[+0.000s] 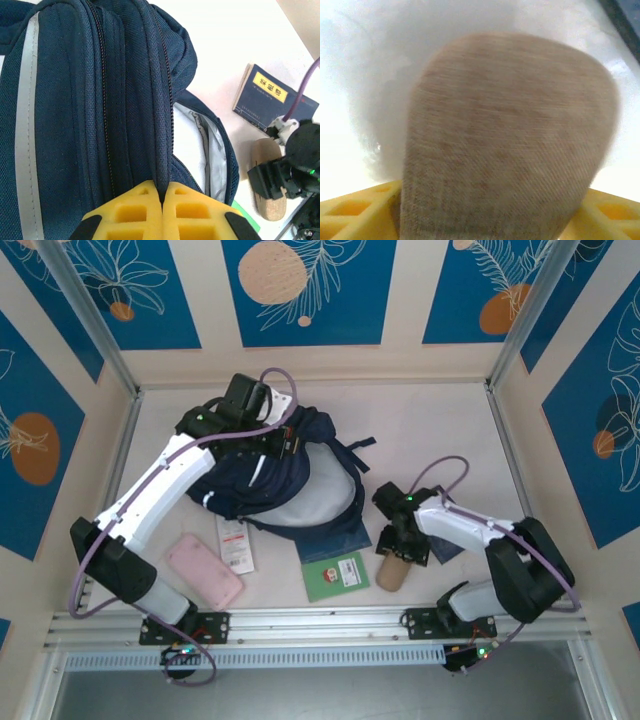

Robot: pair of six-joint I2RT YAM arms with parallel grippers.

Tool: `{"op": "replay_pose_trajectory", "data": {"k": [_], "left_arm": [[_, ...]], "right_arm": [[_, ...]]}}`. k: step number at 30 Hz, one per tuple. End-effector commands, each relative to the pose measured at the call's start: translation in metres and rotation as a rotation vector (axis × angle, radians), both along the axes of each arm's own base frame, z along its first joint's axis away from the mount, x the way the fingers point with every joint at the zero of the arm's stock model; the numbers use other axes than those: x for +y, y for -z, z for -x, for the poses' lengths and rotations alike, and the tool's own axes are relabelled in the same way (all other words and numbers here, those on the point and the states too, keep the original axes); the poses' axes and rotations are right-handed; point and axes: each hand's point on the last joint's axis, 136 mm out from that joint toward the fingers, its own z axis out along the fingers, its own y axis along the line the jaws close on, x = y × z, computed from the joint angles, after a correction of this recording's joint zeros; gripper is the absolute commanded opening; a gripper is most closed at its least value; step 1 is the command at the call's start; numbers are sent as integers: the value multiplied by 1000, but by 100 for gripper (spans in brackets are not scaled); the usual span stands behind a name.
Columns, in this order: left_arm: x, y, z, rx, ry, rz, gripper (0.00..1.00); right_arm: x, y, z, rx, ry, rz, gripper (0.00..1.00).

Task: Pack the student bag
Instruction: Pick up the glasses case from the bottom-right of the table.

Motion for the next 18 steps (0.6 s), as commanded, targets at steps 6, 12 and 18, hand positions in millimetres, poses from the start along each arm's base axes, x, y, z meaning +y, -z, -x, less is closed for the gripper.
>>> {"op": "replay_pose_trajectory", "data": {"k": [6, 12, 18], "left_arm": [[-8, -46, -3, -109, 24, 125, 0], [-9, -52, -5, -95, 26, 138, 0], [1, -57, -7, -95, 9, 133, 0]], "right_arm": [[17, -5, 0, -25, 100, -217, 74], [18, 0, 8, -20, 157, -261, 62], [-1, -48, -8, -188, 156, -212, 36]]}}
